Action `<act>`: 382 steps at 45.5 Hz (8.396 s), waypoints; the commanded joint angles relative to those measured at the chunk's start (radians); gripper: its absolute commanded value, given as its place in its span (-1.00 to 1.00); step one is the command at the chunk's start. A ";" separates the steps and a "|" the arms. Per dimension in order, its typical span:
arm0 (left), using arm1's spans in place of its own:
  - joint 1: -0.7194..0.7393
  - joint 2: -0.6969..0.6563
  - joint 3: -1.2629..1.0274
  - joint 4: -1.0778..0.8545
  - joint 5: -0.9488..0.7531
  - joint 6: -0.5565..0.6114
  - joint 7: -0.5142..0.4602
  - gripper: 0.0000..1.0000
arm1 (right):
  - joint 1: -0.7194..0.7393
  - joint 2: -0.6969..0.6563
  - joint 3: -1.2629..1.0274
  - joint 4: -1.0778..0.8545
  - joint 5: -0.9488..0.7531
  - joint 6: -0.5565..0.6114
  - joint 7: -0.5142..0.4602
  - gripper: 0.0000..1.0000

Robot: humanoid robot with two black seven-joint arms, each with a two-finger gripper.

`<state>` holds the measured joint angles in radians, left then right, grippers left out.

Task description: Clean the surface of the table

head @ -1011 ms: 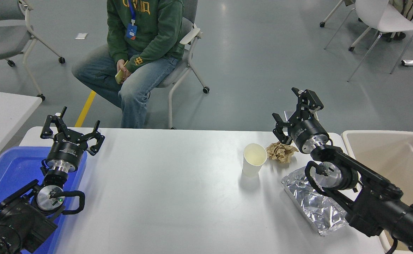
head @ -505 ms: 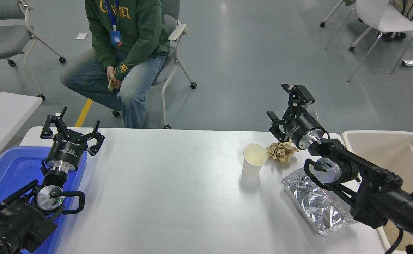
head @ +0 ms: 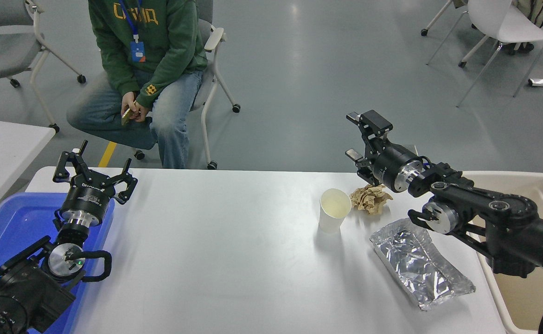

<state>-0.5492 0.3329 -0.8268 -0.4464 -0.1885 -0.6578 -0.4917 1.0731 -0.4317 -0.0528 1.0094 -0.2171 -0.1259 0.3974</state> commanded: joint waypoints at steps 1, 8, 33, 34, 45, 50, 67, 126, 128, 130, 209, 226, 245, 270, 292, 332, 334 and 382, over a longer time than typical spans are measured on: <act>0.000 0.000 0.000 0.000 0.000 0.000 -0.001 1.00 | 0.125 -0.005 -0.217 0.005 -0.014 0.006 -0.002 1.00; 0.000 0.000 0.000 0.000 0.000 0.000 0.001 1.00 | 0.189 0.002 -0.346 0.005 -0.016 0.008 0.000 1.00; 0.000 0.000 0.000 0.000 0.000 0.000 -0.001 1.00 | 0.347 0.048 -0.625 0.008 -0.143 0.086 -0.012 1.00; 0.000 0.000 0.000 0.000 0.000 0.000 -0.001 1.00 | 0.349 0.053 -0.634 0.008 -0.155 0.089 -0.020 1.00; 0.000 0.000 0.000 0.000 0.000 0.000 0.001 1.00 | 0.366 0.155 -0.743 -0.032 -0.243 0.089 -0.086 1.00; 0.000 0.000 0.000 0.000 0.000 0.000 0.001 1.00 | 0.364 0.197 -0.763 -0.078 -0.243 0.089 -0.088 1.00; 0.000 0.000 0.000 0.000 0.000 0.000 0.001 1.00 | 0.323 0.300 -0.849 -0.245 -0.265 0.141 -0.103 1.00; 0.000 0.000 0.000 0.000 0.000 0.000 0.001 1.00 | 0.211 0.364 -0.869 -0.468 -0.387 0.385 -0.114 -1.00; 0.000 0.000 0.000 0.000 0.000 0.000 0.001 1.00 | 0.212 0.364 -0.865 -0.471 -0.383 0.393 -0.112 -1.00; 0.000 0.000 0.000 0.000 0.000 0.000 0.001 1.00 | 0.217 0.364 -0.861 -0.471 -0.380 0.397 -0.111 -1.00; 0.000 0.000 0.000 0.000 0.000 0.000 0.001 1.00 | 0.631 -0.148 -0.653 -0.017 -0.225 0.506 -0.101 -1.00; 0.000 0.000 0.000 0.000 0.000 0.000 0.001 1.00 | 0.640 -0.159 -0.651 0.008 -0.226 0.506 -0.101 -1.00; 0.000 0.000 0.000 0.000 0.000 0.000 0.001 1.00 | 0.639 -0.160 -0.654 0.006 -0.226 0.506 -0.101 -1.00; 0.000 0.000 0.000 0.000 0.000 0.000 0.001 1.00 | 0.611 -0.170 -0.659 -0.040 -0.229 0.499 -0.103 -1.00; 0.000 0.000 0.000 0.000 0.000 0.000 -0.001 1.00 | 0.383 -0.171 -0.636 -0.388 -0.219 0.486 -0.107 -1.00; 0.000 0.000 0.000 0.000 0.000 0.000 0.001 1.00 | -0.169 -0.010 -0.360 -1.103 -0.220 0.462 -0.115 -1.00; 0.000 0.000 0.000 0.000 0.000 0.000 -0.001 1.00 | -0.185 -0.004 -0.360 -1.106 -0.220 0.445 -0.117 -1.00; 0.000 0.000 0.000 0.000 0.000 0.001 0.001 1.00 | -0.326 0.133 -0.116 -1.106 -0.114 0.106 -0.292 -1.00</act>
<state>-0.5491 0.3329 -0.8268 -0.4464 -0.1887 -0.6571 -0.4912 0.7502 -0.3313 -0.2126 -0.0965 -0.4085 0.0346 0.1306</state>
